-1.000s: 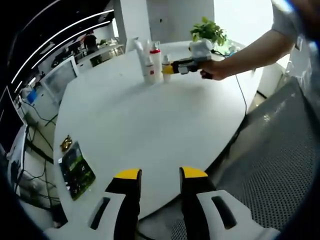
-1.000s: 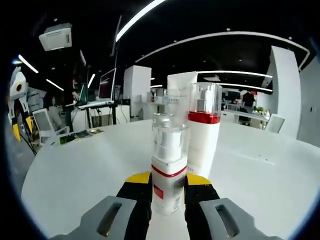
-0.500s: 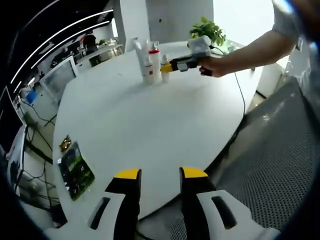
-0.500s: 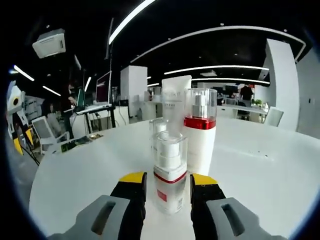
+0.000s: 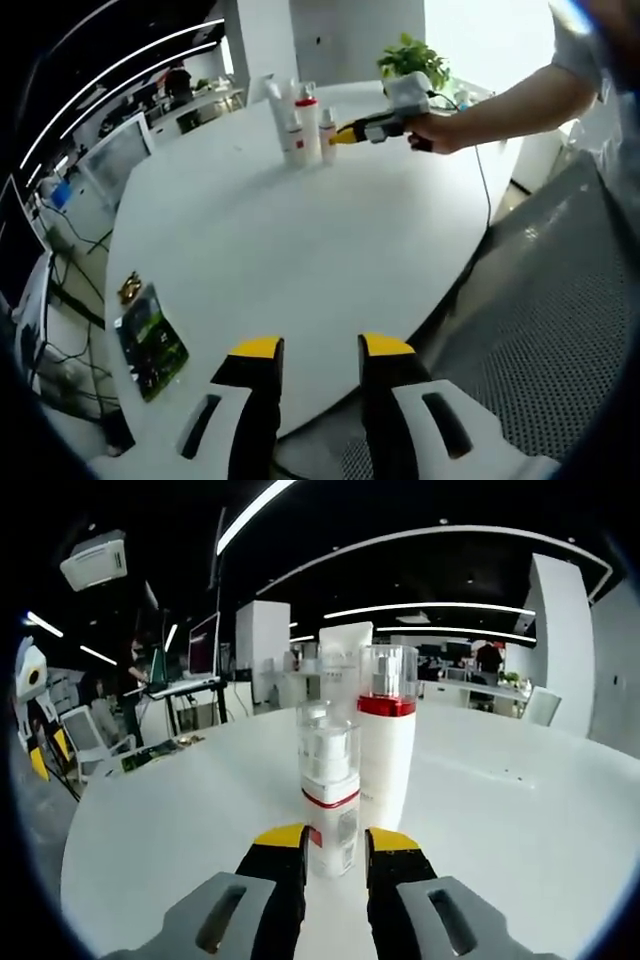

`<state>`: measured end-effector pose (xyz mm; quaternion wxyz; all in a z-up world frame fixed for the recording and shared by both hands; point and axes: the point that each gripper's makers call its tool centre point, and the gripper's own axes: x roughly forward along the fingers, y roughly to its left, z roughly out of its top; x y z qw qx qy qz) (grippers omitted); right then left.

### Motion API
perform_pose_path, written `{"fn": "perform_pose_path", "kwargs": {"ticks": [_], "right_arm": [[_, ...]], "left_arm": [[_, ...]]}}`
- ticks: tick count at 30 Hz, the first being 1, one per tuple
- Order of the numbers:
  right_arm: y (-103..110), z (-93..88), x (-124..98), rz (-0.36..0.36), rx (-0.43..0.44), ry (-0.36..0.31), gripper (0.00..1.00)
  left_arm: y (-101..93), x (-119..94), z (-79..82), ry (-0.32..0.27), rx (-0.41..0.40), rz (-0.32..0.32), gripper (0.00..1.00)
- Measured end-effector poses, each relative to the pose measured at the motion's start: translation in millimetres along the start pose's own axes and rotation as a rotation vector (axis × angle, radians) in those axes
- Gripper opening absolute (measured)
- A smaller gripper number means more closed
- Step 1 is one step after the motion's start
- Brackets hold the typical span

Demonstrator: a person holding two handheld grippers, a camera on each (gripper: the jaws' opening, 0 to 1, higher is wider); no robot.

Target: Arrange the skincare products in the storage area until every visible bottle or jar stands upright without overlapping.

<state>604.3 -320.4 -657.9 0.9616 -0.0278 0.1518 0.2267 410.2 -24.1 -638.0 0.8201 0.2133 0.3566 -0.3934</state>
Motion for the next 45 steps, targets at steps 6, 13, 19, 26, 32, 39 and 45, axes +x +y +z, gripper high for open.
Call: {"fn": "perform_pose_path", "kwargs": {"ticks": [6,13,19,26,32,39,45], "right_arm": [[4.6,1.4,4.2,0.025,-0.007,0.008,0.01],[5.1,1.0,7.5,0.022,0.04,0.022,0.13],[6.6,6.3,15.1,-0.019,0.065,0.037,0.33],[4.4,15.3,26.9,-0.043,0.078,0.02,0.32],[7.4,14.9,31.3,-0.024,0.055,0.038,0.27],[8.0,12.0,29.0,-0.017,0.004,0.059,0.19],[3.2,11.8,27.2,-0.026,-0.008,0.07,0.19]], "left_arm": [[0.6,0.0,-0.5,0.003,0.001,0.003,0.26],[0.8,0.2,-1.6,0.009,0.002,0.003,0.26],[-0.1,0.9,-3.3,0.018,-0.001,-0.003,0.25],[-0.4,1.3,-4.1,0.022,-0.002,-0.005,0.25],[-1.0,1.1,-4.5,0.024,-0.001,-0.007,0.24],[-1.0,1.3,-5.1,0.026,0.001,-0.008,0.24],[-1.4,1.3,-5.2,0.027,0.002,-0.009,0.24]]}}
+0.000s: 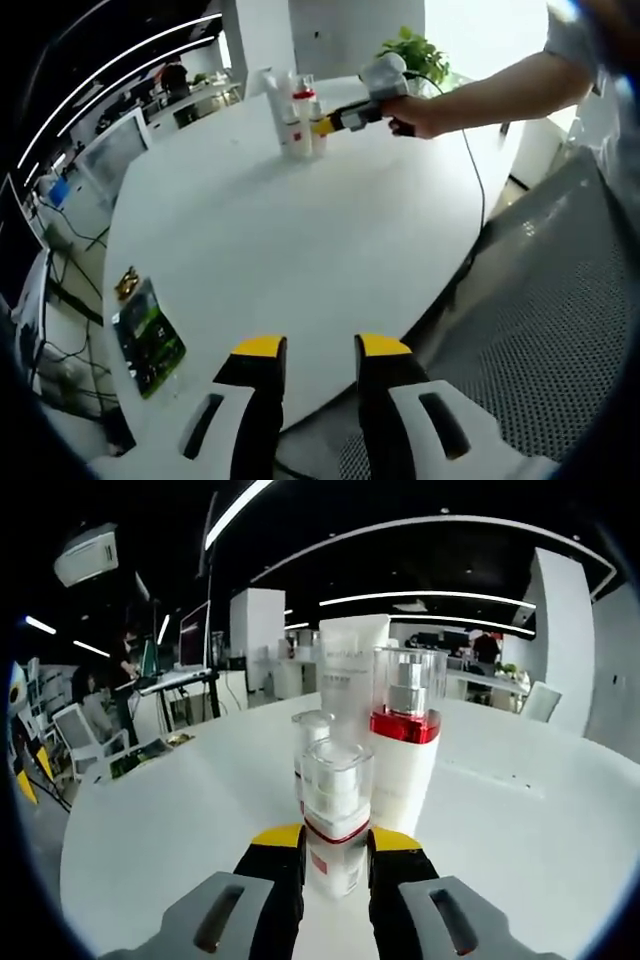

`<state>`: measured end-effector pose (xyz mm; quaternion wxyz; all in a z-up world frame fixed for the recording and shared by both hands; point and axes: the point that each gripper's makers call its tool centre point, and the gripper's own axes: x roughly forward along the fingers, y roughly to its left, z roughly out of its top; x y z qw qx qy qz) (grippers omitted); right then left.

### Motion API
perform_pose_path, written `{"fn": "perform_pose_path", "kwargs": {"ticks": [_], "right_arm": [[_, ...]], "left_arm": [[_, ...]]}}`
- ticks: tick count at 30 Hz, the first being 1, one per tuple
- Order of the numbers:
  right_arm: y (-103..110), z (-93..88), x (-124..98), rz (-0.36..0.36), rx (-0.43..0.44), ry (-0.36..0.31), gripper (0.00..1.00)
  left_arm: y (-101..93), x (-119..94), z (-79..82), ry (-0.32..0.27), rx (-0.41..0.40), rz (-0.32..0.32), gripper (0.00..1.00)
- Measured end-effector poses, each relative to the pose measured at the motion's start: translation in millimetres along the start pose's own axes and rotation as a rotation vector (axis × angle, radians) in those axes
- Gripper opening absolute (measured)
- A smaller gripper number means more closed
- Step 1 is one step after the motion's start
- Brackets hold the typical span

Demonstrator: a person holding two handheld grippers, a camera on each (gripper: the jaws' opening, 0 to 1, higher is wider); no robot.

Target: Arrange the skincare products in the storage area until every visible bottle or jar stands upright without overlapping.

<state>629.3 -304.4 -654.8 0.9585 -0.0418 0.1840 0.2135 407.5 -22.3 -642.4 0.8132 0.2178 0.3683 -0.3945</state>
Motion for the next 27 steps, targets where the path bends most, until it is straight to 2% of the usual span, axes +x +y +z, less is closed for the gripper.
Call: {"fn": "perform_pose_path", "kwargs": {"ticks": [5,12,16,20,27], "right_arm": [[-2.4,-0.5,-0.4,0.005,-0.025,0.017,0.19],[-7.9,-0.6,-0.3,-0.001,-0.007,0.025,0.19],[-9.6,-2.0,-3.0,-0.011,0.003,0.02,0.29],[-10.7,-9.2,-10.3,-0.012,0.002,0.039,0.24],[-15.4,-5.7,-13.1,-0.021,0.0,0.035,0.21]], "left_arm": [[0.4,-0.2,0.0,-0.001,-0.003,0.002,0.24],[0.2,-0.2,0.0,-0.001,-0.002,0.001,0.23],[0.4,-0.4,0.4,-0.002,-0.003,0.002,0.23],[0.6,-0.6,0.9,-0.006,-0.004,0.002,0.23],[0.5,-0.8,1.0,-0.008,-0.005,0.002,0.23]]}}
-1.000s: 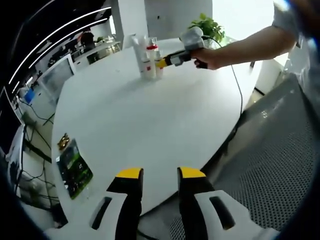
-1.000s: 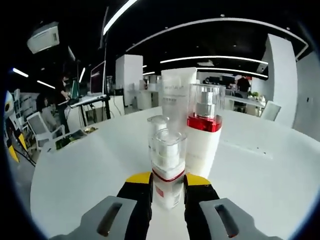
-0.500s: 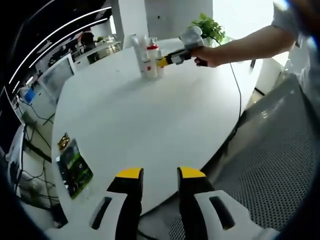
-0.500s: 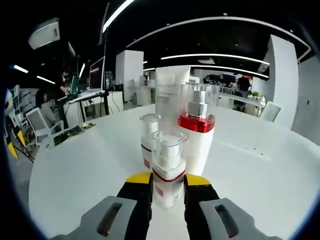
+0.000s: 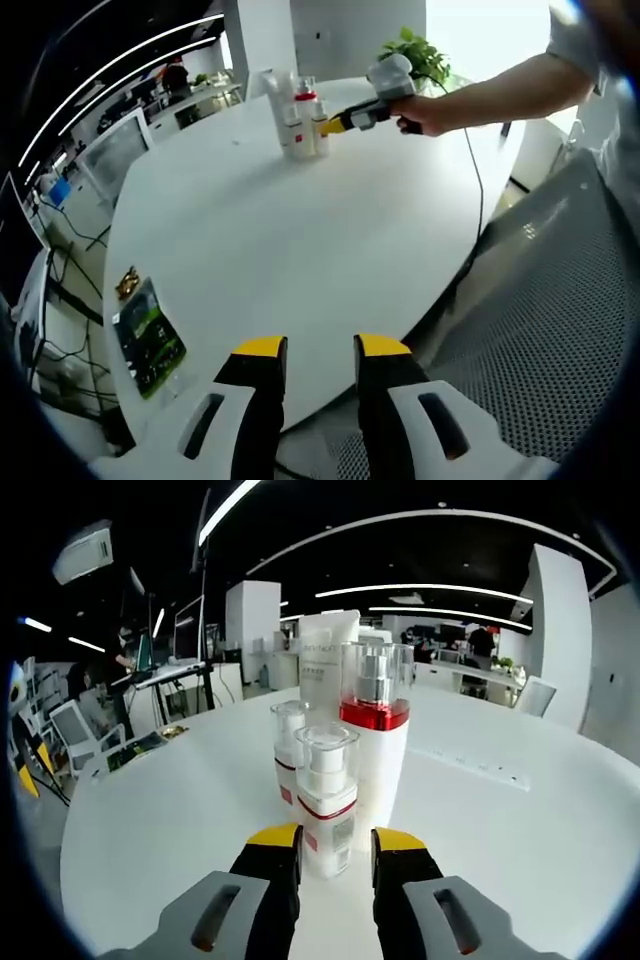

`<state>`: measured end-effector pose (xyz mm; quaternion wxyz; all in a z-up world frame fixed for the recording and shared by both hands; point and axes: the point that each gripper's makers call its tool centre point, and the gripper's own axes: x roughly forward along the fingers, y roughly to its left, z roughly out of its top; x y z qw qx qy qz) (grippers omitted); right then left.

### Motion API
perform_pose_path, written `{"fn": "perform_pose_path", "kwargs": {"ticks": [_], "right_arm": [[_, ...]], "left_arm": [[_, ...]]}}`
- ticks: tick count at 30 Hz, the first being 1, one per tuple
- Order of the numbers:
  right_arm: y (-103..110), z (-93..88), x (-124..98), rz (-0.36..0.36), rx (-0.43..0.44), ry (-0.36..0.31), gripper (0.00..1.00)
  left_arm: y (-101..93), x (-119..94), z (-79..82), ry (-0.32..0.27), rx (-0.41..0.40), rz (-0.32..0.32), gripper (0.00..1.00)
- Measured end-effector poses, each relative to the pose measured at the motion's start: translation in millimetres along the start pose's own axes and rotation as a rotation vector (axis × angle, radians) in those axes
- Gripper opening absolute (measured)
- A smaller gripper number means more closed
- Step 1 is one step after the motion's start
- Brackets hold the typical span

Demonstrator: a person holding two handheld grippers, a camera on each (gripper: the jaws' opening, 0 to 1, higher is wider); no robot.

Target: Arrange the skincare products in the storage area until every visible bottle or jar stands upright without overlapping.

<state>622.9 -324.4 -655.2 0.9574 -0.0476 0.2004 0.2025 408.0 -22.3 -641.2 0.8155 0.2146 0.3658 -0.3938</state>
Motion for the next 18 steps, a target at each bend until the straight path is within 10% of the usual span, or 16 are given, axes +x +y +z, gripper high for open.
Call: {"fn": "perform_pose_path", "kwargs": {"ticks": [18], "right_arm": [[1.1,-2.4,5.6,0.036,-0.078,0.05,0.11]], "left_arm": [[1.6,-0.2,-0.3,0.0,-0.005,0.007,0.23]]}}
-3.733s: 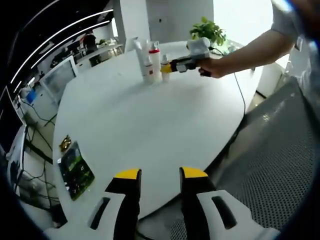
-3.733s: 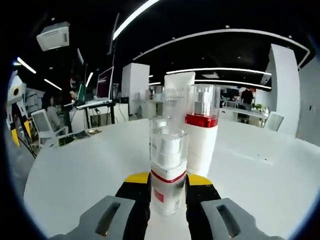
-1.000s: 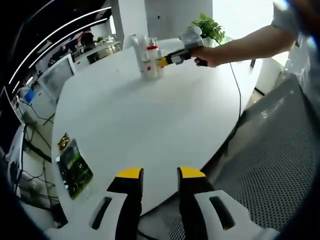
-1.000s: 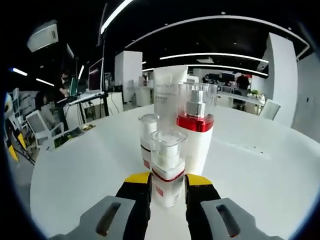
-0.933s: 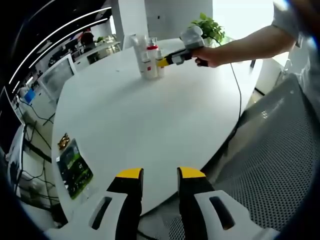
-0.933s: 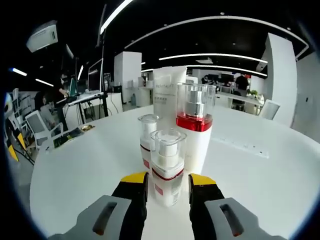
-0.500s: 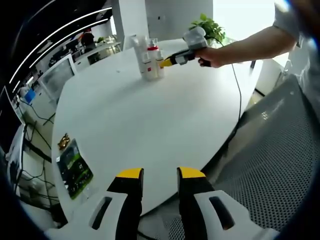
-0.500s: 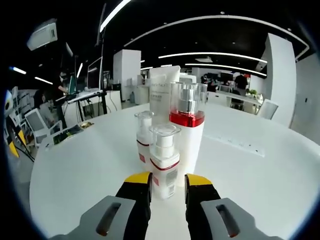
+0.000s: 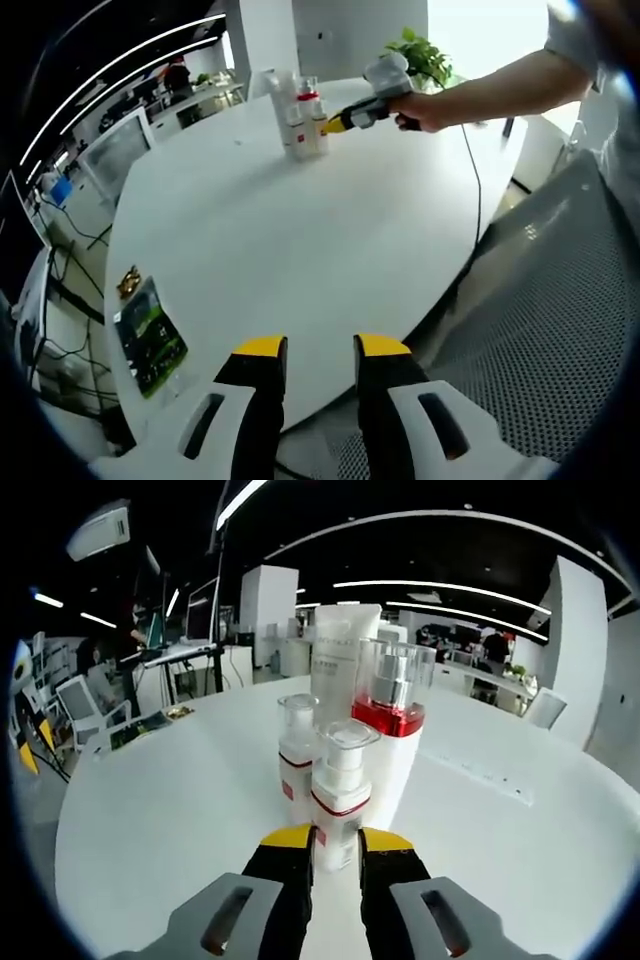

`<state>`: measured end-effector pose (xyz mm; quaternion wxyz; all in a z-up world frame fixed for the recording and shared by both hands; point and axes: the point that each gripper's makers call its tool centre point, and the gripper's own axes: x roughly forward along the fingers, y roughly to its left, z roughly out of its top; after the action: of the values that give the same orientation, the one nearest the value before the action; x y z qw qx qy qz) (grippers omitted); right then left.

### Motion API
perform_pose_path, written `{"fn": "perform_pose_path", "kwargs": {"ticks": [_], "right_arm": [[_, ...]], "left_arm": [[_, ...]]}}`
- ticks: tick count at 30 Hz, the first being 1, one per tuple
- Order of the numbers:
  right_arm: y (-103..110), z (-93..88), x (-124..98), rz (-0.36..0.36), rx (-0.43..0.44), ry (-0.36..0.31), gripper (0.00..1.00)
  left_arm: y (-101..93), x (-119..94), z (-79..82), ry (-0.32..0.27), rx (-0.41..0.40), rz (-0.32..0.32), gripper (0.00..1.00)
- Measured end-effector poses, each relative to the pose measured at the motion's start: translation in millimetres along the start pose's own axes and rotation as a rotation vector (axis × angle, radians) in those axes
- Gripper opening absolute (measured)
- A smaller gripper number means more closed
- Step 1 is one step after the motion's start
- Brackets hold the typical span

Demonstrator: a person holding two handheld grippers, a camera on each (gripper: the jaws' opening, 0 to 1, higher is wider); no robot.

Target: Arrange the skincare products in the storage area until every visible bottle or jar stands upright without overlapping.

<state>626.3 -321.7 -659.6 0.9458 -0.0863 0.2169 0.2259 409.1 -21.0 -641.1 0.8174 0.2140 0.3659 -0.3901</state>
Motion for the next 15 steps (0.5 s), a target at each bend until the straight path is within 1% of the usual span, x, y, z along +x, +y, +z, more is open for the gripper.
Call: {"fn": "perform_pose_path", "kwargs": {"ticks": [8,13,15], "right_arm": [[-1.6,-0.1,-2.4,-0.001,0.008,-0.002,0.11],[-0.4,1.7,-7.3,-0.001,0.052,-0.009,0.14],[3.8,4.6,-12.8,0.009,0.096,-0.032,0.15]], "left_arm": [[-0.7,0.2,-0.3,0.001,0.0,-0.002,0.23],[0.1,0.3,-0.5,0.004,0.001,0.001,0.24],[0.4,0.4,-0.9,0.006,-0.002,0.001,0.24]]}}
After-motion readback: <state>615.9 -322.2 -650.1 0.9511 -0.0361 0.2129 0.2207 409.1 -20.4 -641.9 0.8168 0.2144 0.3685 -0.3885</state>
